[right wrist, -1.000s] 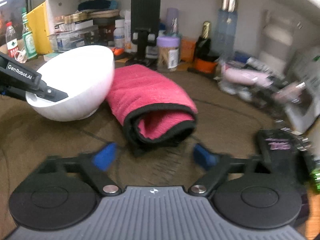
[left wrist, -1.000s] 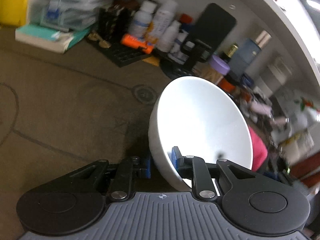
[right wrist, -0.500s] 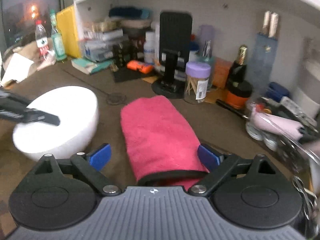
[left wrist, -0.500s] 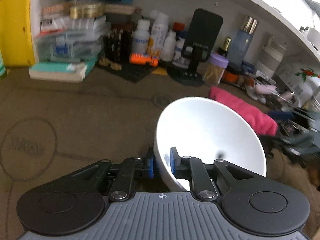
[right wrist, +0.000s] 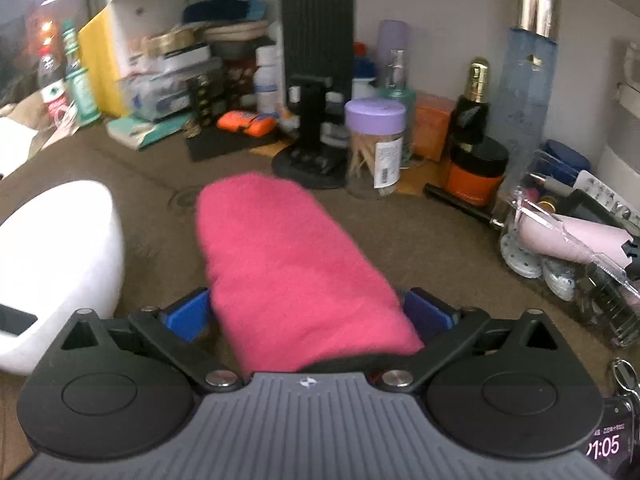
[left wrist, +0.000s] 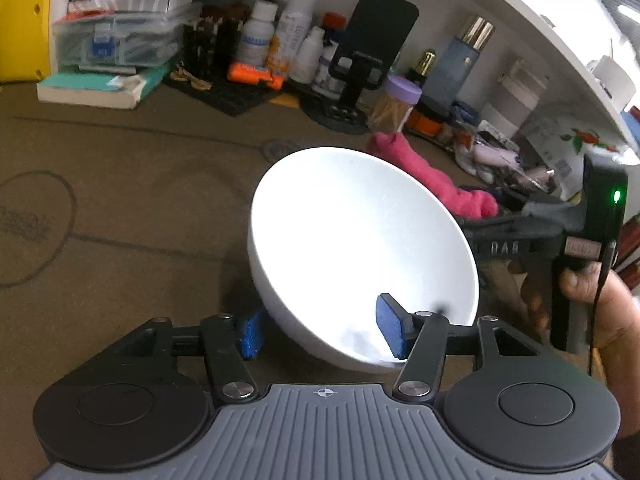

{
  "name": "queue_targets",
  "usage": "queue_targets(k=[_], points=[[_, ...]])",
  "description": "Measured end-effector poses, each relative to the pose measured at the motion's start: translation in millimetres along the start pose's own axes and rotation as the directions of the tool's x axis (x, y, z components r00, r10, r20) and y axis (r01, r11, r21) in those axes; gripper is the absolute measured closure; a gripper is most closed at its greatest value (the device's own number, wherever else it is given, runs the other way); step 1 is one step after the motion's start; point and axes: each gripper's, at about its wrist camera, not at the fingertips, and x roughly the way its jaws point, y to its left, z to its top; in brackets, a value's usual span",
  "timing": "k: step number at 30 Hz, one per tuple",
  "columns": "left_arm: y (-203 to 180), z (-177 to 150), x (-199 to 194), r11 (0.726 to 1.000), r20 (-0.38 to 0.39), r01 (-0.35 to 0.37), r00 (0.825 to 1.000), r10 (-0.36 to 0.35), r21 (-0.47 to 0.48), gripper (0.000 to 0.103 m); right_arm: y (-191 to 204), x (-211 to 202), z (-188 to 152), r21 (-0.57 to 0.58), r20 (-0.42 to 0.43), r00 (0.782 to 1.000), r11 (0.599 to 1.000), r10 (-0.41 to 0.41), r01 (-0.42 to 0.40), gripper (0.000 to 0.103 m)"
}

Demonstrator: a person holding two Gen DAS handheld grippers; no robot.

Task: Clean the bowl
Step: 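Lift the bowl with the left tool while the right tool grasps the pink towel, then hold the bowl tilted with the left tool while the right tool wipes inside with the towel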

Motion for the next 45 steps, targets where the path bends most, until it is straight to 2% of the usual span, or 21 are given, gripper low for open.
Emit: queue_targets(k=[2,3,5,8,10,12,13,15,17,19,21,23,26,27,29,32,34,36,38,40,45], points=[[0,-3,3,1.0,0.014,-0.011,1.0,0.011,-0.011,0.046,1,1,1,0.021,0.036,0.999,1.0,-0.021,0.02,0.061],[-2,-4,3,1.0,0.02,-0.017,1.0,0.018,-0.006,0.047,2,1,1,0.029,0.052,0.998,0.999,-0.028,0.027,0.067],[-6,-9,3,0.999,0.045,-0.042,0.998,0.041,0.019,0.051,9,-1,-4,0.0,0.073,0.996,0.999,-0.041,0.041,0.071],[0,-8,4,0.999,0.089,-0.037,0.995,0.035,0.029,0.072,22,-15,-16,-0.067,0.12,0.988,0.992,-0.101,0.11,0.072],[8,-6,4,0.999,0.113,-0.01,0.994,0.007,0.032,0.081,33,-31,-26,-0.126,0.178,0.97,0.973,-0.168,0.191,0.072],[5,-5,1,0.995,0.14,-0.043,0.99,0.031,0.085,0.085,53,-60,-36,-0.218,0.266,0.939,0.935,-0.219,0.28,0.072],[-3,-8,-3,0.978,0.181,-0.105,0.981,0.072,0.18,0.085,64,-72,-41,-0.264,0.293,0.928,0.913,-0.23,0.309,0.072],[-12,-15,-7,0.952,0.232,-0.171,0.966,0.113,0.252,0.085,85,-95,-50,-0.348,0.343,0.908,0.866,-0.24,0.36,0.071],[-25,-29,-14,0.9,0.319,-0.273,0.934,0.163,0.34,0.085,108,-112,-63,-0.419,0.373,0.9,0.824,-0.226,0.381,0.071],[-35,-42,-19,0.849,0.385,-0.349,0.903,0.192,0.396,0.085,133,-121,-76,-0.497,0.402,0.886,0.757,-0.233,0.424,0.071],[-41,-56,-24,0.816,0.423,-0.395,0.882,0.208,0.423,0.086,161,-122,-92,-0.598,0.444,0.858,0.628,-0.257,0.498,0.071],[-58,-83,-26,0.721,0.51,-0.506,0.825,0.245,0.473,0.086,185,-114,-107,-0.691,0.475,0.833,0.467,-0.283,0.552,0.071],[-66,-98,-27,0.662,0.554,-0.569,0.788,0.269,0.488,0.086,200,-100,-122,-0.77,0.48,0.814,0.287,-0.328,0.57,0.07],[-66,-99,-30,0.663,0.555,-0.566,0.789,0.263,0.49,0.086,202,-96,-127,-0.794,0.474,0.812,0.233,-0.341,0.561,0.07],[-64,-97,-35,0.664,0.55,-0.561,0.794,0.261,0.494,0.087,207,-103,-135,-0.838,0.429,0.839,0.199,-0.335,0.508,0.071],[-60,-88,-39,0.678,0.536,-0.544,0.805,0.255,0.494,0.088,220,-121,-145,-0.896,0.29,0.916,0.257,-0.276,0.361,0.071],[-59,-84,-39,0.686,0.53,-0.534,0.811,0.249,0.494,0.089,230,-134,-148,-0.904,0.199,0.957,0.338,-0.21,0.262,0.071],[-62,-88,-39,0.683,0.538,-0.543,0.804,0.255,0.489,0.09,238,-150,-140,-0.872,0.132,0.982,0.455,-0.133,0.179,0.071],[-65,-92,-38,0.663,0.551,-0.56,0.794,0.257,0.497,0.09,237,-153,-121,-0.811,0.111,0.988,0.565,-0.108,0.153,0.07],[-67,-97,-40,0.651,0.555,-0.564,0.792,0.252,0.508,0.089,230,-144,-95,-0.74,0.14,0.975,0.636,-0.171,0.218,0.07],[-62,-104,-42,0.65,0.553,-0.561,0.795,0.25,0.513,0.087,215,-141,-64,-0.651,0.282,0.919,0.648,-0.277,0.395,0.068]])
